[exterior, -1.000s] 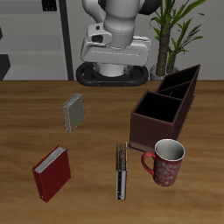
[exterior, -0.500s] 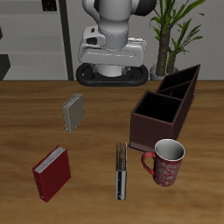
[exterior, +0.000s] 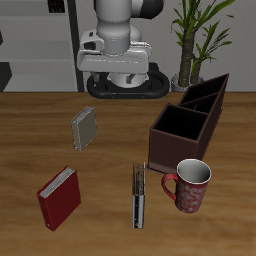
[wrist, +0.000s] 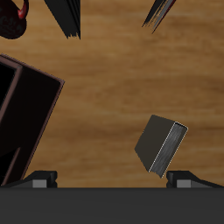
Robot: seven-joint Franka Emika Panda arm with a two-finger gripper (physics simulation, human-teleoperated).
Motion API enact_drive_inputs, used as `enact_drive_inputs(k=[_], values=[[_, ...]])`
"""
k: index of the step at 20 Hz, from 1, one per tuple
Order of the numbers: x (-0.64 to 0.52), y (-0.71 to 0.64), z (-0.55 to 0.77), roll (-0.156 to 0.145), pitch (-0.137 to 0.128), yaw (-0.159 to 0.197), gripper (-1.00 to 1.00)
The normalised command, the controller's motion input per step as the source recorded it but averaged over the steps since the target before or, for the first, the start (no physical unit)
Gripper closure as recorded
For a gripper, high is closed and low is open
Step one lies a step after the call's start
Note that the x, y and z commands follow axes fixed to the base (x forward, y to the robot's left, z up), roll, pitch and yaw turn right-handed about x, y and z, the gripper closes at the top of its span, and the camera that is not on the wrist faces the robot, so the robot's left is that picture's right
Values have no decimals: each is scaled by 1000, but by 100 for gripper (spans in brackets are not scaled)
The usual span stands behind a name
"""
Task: Place the yellow book into the left desk caddy's front compartment
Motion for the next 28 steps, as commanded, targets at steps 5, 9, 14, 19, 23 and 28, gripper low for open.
enact_drive_inputs(k=[5, 9, 14, 19, 23, 28], values=[[-237, -257, -40, -13, -37, 7, -100], [-272, -296, -40, -2, -62, 3, -100], [-195, -288, -47, -26, -57, 9, -100], [-97, -327, -134, -62, -26, -34, -100], [-9, -90, -36, -26, -30, -49, -100], [77, 28, -61, 3, -27, -45, -100]])
